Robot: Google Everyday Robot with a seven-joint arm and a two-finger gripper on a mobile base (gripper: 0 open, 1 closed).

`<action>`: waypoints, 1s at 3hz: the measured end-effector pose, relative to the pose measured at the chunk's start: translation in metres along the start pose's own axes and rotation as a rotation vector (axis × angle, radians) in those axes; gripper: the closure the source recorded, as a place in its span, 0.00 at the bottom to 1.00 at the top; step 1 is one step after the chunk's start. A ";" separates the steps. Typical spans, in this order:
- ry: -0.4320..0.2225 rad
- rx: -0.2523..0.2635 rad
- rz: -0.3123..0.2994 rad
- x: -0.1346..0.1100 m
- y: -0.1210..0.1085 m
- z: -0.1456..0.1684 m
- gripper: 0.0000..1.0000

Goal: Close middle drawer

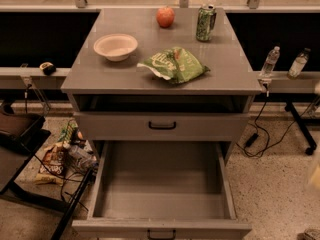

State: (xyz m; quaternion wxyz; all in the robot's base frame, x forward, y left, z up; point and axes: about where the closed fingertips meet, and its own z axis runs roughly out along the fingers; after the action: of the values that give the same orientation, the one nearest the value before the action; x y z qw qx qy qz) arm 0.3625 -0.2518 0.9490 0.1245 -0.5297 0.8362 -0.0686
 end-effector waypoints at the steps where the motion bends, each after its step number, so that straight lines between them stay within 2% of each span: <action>1: 0.052 0.010 0.097 0.054 0.046 0.021 0.00; 2: 0.119 0.030 0.135 0.094 0.077 0.063 0.00; 3: 0.165 -0.011 0.128 0.124 0.103 0.128 0.00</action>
Offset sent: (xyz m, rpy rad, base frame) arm -0.1569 -0.0839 -0.2249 -0.1534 0.1737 -0.2416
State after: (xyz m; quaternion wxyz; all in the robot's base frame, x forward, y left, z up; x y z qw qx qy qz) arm 0.2585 -0.3169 0.7838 0.0563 -0.4685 0.8760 -0.0994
